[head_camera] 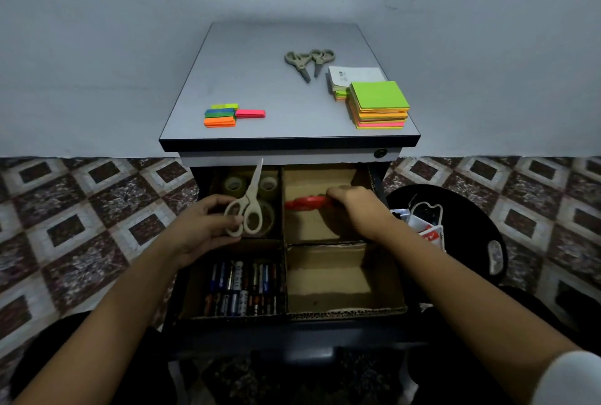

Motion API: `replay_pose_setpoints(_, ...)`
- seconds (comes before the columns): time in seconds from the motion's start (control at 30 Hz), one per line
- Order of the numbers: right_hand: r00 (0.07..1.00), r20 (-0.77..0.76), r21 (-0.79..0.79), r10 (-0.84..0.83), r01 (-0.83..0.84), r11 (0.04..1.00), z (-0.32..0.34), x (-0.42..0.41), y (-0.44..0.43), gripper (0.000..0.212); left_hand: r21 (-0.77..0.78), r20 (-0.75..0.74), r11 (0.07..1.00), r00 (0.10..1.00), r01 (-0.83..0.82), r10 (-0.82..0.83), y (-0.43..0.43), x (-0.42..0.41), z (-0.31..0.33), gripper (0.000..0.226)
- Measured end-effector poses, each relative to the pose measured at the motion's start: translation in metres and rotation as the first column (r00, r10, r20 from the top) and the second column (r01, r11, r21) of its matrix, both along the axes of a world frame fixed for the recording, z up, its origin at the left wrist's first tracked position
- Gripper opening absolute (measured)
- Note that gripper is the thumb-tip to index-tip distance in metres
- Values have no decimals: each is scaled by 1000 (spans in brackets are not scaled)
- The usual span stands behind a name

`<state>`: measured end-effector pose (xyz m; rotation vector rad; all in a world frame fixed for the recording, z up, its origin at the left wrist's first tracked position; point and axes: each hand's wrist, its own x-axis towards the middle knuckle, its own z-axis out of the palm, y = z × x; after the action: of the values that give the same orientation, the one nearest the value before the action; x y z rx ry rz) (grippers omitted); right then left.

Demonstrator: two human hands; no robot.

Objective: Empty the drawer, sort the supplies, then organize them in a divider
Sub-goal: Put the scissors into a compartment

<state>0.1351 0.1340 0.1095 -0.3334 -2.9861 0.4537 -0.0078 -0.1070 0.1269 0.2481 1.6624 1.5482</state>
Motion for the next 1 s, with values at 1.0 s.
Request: replay_pose_setpoints(1.0,626,623,-703,-470,711,15,-26,-45,-14,12,-26,5,1000,1000,16,-16,18,12,1,24)
